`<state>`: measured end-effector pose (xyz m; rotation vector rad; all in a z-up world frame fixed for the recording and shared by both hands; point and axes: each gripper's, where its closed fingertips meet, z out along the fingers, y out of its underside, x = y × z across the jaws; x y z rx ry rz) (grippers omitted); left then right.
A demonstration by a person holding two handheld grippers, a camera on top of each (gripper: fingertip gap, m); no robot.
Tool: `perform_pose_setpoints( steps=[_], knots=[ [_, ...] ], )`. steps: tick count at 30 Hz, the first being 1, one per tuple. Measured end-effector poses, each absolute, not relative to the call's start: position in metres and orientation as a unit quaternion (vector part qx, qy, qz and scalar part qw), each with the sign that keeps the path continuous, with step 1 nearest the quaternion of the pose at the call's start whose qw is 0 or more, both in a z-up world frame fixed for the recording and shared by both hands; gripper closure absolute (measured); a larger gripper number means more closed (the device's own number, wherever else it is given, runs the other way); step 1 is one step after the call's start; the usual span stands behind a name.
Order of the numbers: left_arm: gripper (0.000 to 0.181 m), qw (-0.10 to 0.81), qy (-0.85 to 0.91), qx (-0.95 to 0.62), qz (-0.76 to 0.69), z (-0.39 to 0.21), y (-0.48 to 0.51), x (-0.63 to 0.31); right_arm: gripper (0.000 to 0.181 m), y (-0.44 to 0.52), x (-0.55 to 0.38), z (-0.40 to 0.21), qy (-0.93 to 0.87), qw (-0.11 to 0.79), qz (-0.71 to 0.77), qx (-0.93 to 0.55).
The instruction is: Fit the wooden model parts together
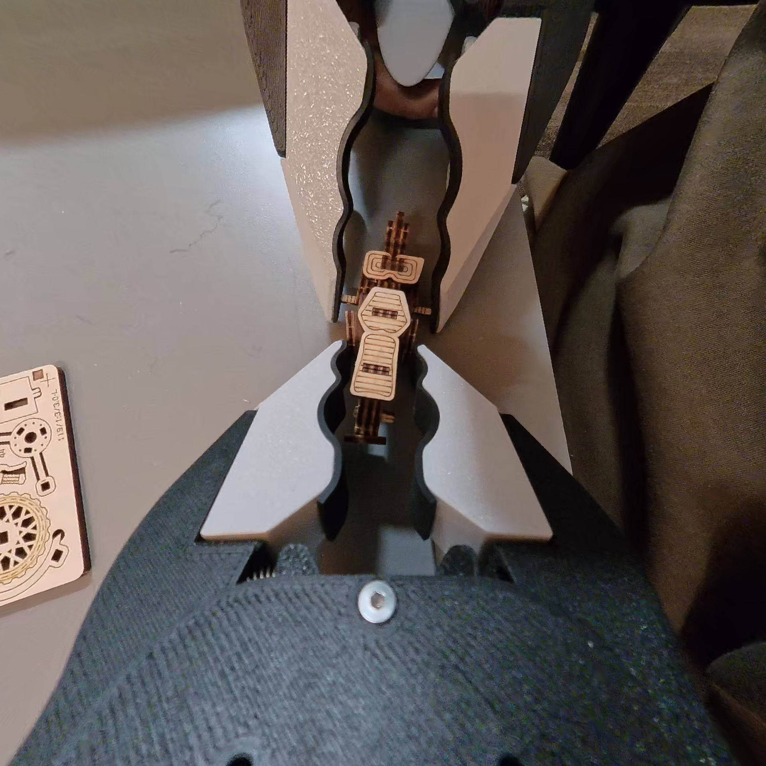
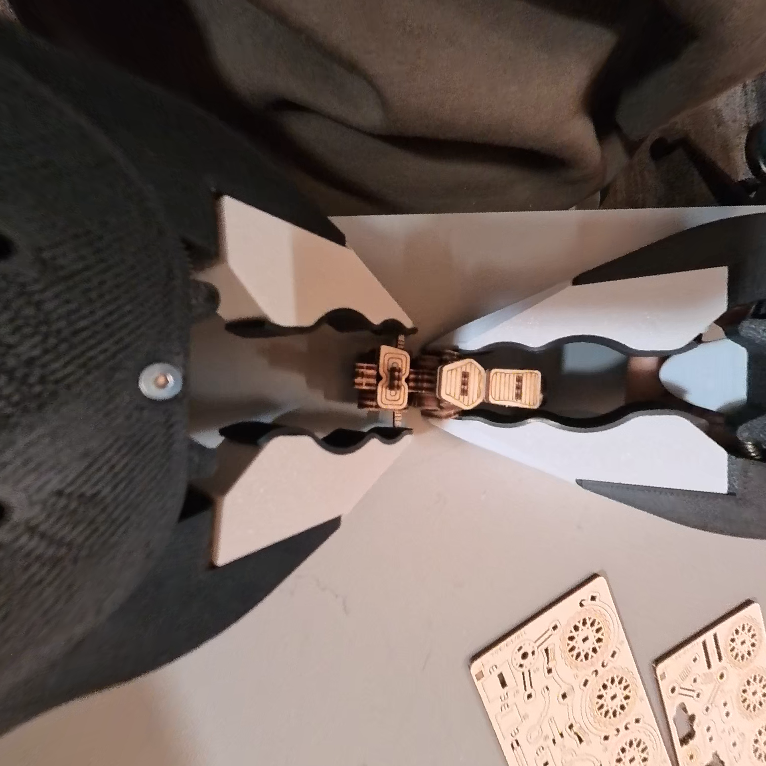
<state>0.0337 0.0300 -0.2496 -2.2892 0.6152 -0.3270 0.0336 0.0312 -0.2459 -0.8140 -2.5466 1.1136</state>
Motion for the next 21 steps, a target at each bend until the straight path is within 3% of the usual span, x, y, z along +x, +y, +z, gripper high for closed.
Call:
perform_pose_setpoints(
  steps=[21],
  knots=[
    [0.152, 0.365, 0.237, -0.891, -0.129, -0.2495, 0.0298, 0.0341, 0.139, 0.0315, 0.0337, -0.2449, -0.862, 0.110, 0.399, -0.292]
  ],
)
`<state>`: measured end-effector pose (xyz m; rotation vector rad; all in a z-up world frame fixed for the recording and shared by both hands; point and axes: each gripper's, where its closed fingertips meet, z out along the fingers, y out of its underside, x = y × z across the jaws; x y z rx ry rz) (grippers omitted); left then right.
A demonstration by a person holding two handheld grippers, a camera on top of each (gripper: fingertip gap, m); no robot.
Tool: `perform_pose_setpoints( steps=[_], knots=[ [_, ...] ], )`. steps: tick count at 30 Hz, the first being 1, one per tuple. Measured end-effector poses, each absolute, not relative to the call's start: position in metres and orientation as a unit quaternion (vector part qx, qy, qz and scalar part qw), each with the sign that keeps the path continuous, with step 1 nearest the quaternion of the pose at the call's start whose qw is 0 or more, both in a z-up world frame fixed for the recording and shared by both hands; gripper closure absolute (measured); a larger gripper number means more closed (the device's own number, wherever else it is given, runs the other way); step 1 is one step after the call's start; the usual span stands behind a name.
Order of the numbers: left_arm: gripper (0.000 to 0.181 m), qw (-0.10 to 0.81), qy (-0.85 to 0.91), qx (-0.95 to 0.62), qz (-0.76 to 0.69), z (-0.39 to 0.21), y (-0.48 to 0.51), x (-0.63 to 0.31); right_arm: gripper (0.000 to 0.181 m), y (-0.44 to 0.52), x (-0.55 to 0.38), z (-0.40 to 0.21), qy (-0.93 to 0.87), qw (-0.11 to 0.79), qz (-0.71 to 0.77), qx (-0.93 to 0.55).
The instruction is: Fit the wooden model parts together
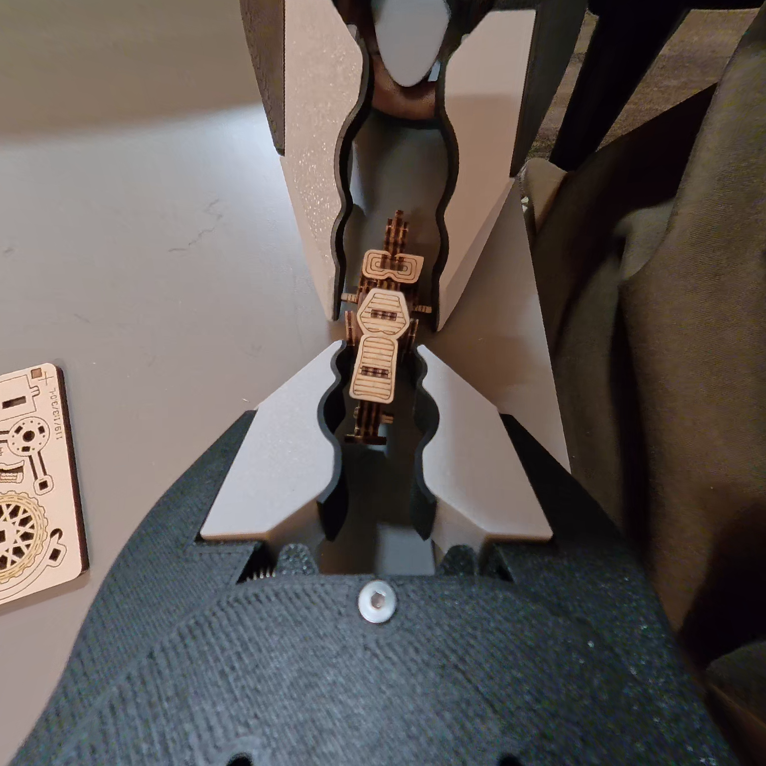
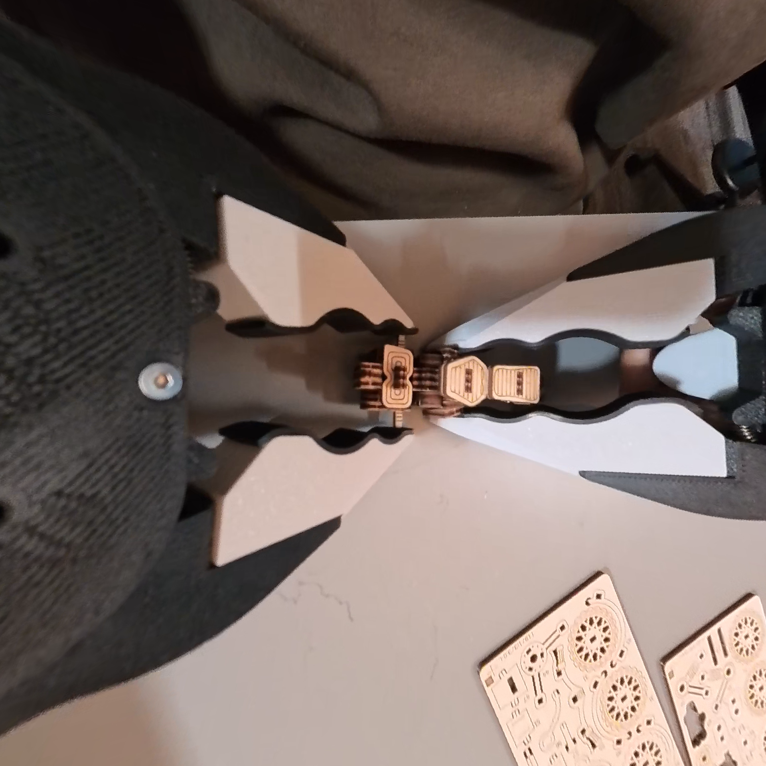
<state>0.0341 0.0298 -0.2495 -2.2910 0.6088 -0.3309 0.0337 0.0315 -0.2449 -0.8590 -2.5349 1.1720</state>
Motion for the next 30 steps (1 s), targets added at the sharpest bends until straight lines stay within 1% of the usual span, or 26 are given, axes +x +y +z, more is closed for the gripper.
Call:
perform_pose_setpoints(
  steps=[23, 26, 30],
  knots=[
    [0.152, 0.366, 0.237, -0.891, -0.128, -0.2499, 0.0301, 0.0338, 0.139, 0.0338, 0.0345, -0.2457, -0.864, 0.116, 0.393, -0.292],
    [0.152, 0.365, 0.237, -0.891, -0.128, -0.2500, 0.0301, 0.0336, 0.132, 0.0343, 0.0341, -0.2457, -0.864, 0.117, 0.394, -0.292],
    [0.152, 0.365, 0.237, -0.891, -0.129, -0.2499, 0.0303, 0.0335, 0.132, 0.0342, 0.0337, -0.2457, -0.863, 0.116, 0.395, -0.292]
  ],
)
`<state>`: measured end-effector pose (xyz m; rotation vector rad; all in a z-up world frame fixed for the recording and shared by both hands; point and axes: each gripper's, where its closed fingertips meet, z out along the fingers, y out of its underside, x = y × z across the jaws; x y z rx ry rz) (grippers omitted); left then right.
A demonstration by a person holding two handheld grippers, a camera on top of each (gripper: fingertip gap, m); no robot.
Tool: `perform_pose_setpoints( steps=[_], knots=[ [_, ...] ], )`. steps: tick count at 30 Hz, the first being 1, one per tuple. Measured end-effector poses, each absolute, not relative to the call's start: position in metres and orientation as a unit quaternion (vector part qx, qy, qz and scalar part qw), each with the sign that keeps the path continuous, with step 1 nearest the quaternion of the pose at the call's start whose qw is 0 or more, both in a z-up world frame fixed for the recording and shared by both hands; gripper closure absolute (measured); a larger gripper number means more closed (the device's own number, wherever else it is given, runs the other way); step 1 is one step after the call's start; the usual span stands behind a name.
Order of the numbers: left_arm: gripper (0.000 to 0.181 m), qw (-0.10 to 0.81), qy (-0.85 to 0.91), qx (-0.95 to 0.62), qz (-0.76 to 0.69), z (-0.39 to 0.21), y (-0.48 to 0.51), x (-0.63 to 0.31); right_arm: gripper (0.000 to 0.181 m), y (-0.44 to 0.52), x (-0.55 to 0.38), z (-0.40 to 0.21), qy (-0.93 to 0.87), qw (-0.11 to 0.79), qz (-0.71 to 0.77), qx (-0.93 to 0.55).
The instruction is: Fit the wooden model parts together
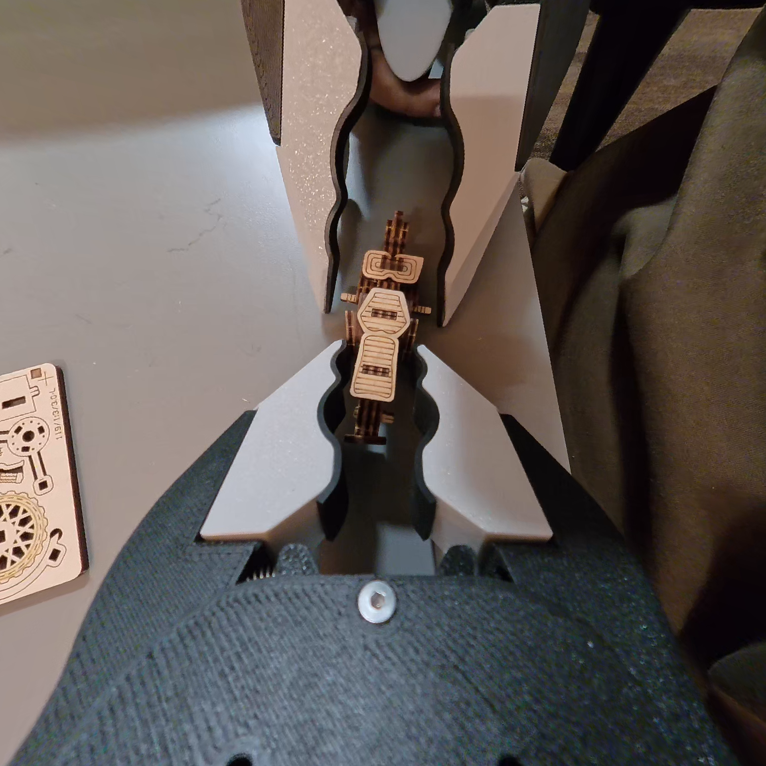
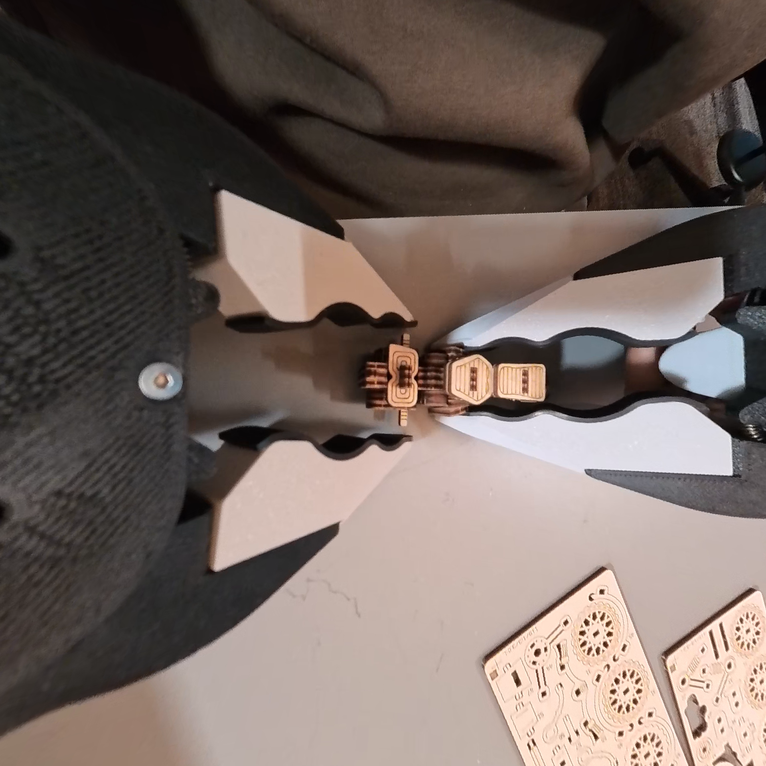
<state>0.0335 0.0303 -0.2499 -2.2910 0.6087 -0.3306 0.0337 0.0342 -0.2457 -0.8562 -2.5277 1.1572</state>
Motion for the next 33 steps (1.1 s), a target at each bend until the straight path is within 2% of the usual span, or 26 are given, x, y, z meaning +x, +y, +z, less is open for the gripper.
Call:
perform_pose_setpoints(
  steps=[11, 22, 33],
  knots=[
    [0.152, 0.366, 0.237, -0.891, -0.127, -0.250, 0.030, 0.033, 0.129, 0.036, 0.037, -0.245, -0.865, 0.105, 0.399, -0.287],
    [0.151, 0.368, 0.235, -0.891, -0.121, -0.250, 0.030, 0.035, 0.135, 0.045, 0.044, -0.246, -0.875, 0.113, 0.379, -0.279],
    [0.141, 0.387, 0.222, -0.883, -0.149, -0.241, 0.030, 0.035, 0.139, 0.041, 0.047, -0.244, -0.863, 0.082, 0.410, -0.284]
  ],
)
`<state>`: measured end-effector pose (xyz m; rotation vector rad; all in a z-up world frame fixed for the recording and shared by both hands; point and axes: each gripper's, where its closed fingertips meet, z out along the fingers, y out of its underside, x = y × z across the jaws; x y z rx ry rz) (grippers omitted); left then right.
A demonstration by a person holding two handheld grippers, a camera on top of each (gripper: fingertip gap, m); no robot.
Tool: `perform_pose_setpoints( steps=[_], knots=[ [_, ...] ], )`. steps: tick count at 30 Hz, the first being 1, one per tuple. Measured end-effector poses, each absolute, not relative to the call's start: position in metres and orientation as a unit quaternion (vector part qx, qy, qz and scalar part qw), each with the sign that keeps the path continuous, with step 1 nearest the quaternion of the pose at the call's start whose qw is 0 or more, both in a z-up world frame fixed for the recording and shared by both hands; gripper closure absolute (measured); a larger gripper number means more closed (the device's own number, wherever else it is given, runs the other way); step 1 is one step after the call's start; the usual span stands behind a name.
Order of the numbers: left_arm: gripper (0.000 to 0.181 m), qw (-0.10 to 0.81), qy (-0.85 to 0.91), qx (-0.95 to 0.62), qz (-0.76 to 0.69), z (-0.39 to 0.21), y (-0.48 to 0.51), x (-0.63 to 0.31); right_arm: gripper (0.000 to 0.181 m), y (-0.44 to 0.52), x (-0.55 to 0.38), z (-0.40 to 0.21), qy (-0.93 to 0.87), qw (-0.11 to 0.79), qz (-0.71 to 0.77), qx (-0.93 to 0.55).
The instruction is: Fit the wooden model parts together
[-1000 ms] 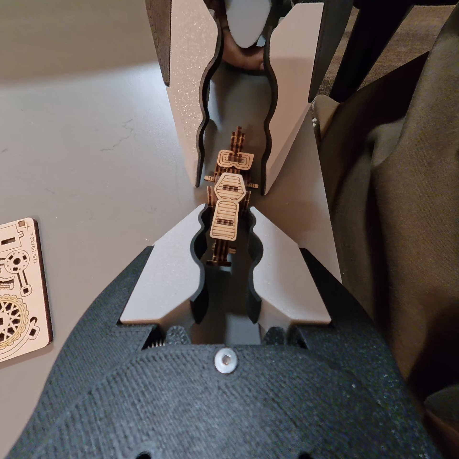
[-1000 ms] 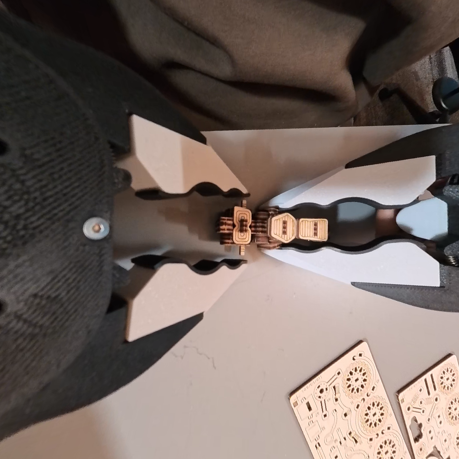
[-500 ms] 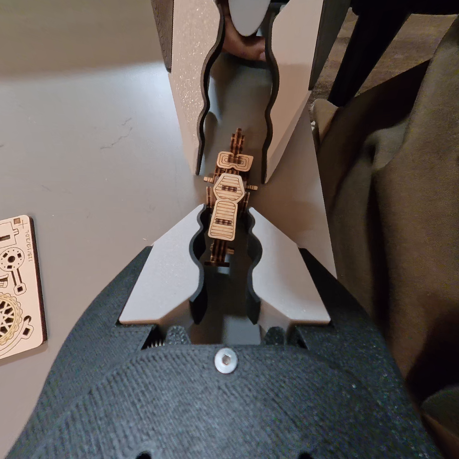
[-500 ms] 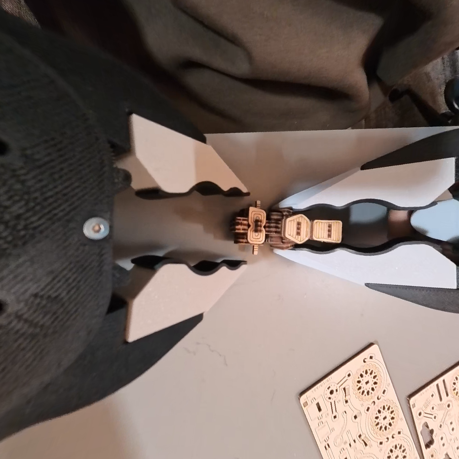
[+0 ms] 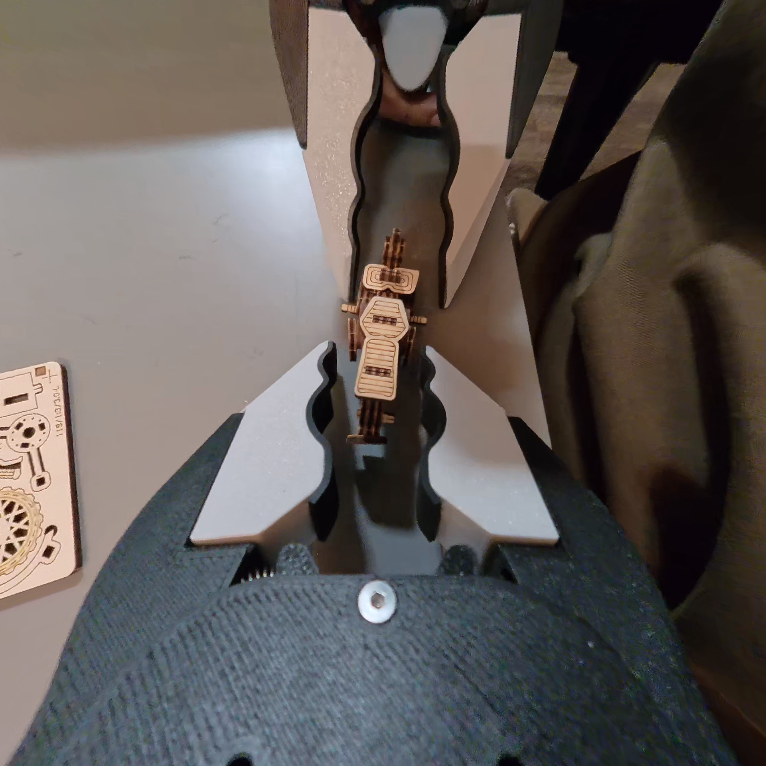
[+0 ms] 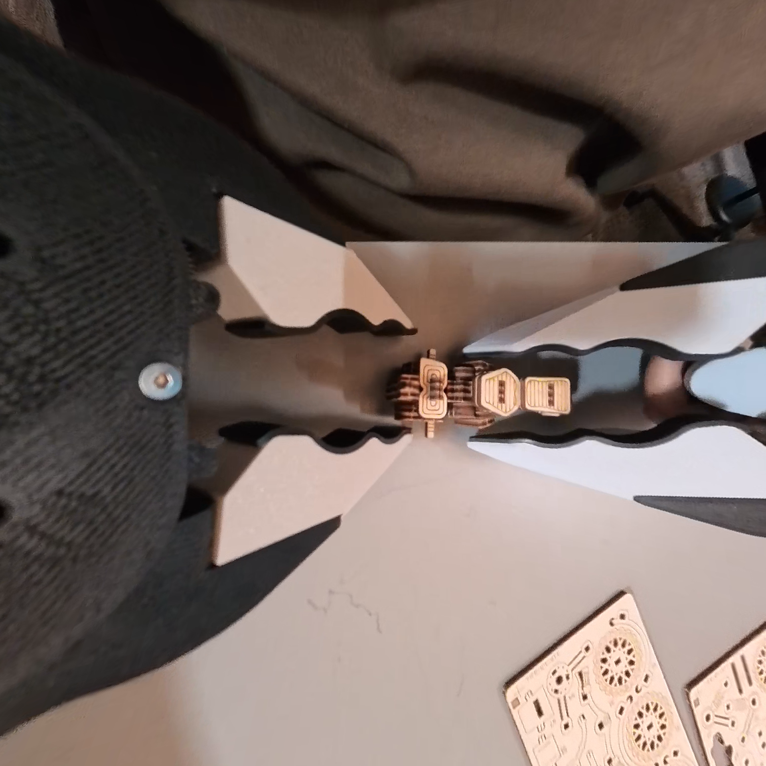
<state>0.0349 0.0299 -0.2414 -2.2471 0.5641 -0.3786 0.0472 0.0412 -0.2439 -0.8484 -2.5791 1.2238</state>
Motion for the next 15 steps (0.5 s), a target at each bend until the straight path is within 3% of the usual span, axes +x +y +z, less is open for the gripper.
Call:
perform_pose_setpoints(
  steps=[15],
  knots=[
    [0.143, 0.403, 0.230, -0.865, -0.191, -0.231, 0.033, 0.047, 0.154, 0.043, 0.049, -0.243, -0.856, 0.050, 0.421, -0.296]
  ],
)
